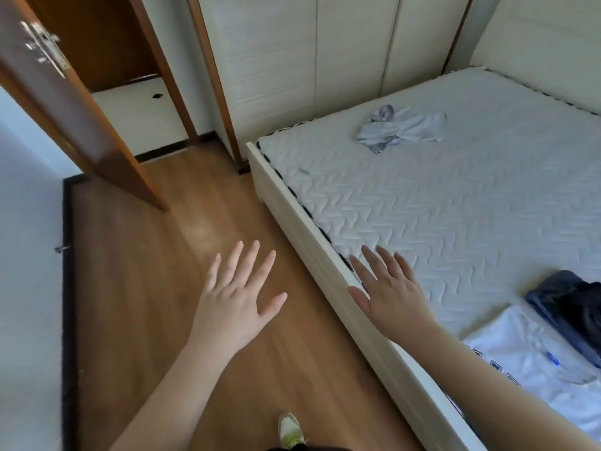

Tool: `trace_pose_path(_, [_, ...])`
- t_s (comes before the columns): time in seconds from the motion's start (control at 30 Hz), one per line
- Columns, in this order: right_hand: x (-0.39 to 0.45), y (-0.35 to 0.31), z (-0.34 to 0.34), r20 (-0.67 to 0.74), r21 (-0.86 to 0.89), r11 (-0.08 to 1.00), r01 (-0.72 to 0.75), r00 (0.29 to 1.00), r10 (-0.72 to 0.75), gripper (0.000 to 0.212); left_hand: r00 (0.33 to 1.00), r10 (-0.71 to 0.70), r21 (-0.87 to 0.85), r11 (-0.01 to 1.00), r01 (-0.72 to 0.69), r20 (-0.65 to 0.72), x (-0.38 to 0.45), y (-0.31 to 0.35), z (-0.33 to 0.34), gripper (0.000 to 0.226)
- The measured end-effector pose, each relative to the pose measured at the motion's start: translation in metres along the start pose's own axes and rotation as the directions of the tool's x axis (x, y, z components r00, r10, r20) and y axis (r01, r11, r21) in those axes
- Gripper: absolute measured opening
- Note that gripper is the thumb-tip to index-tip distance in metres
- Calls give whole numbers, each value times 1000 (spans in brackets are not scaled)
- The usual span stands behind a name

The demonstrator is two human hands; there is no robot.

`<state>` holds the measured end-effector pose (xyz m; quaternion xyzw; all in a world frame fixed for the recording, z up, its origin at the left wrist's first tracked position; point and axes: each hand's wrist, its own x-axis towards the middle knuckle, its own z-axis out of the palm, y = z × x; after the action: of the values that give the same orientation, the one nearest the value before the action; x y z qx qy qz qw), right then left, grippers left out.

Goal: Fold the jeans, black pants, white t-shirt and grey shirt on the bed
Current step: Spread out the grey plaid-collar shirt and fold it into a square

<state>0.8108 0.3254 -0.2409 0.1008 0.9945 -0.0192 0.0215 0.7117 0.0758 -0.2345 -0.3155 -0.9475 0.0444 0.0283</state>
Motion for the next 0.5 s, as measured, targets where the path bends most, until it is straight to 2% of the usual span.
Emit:
trace_pose_path(0.23, [56, -59, -3, 22, -25, 999, 27, 999, -26, 69, 999, -32, -5, 999, 32, 3, 12, -72, 6, 72])
trace_pose_path(0.37, [95, -68, 1, 39, -64, 996, 54, 998, -51, 77, 995, -102, -30, 994, 102, 18, 37, -96, 16, 73])
trace_pose_path(0.5, [142, -69, 4, 66, -83, 994, 75, 995, -70, 78, 994, -102, -55, 993, 104, 37, 77, -111, 29, 72])
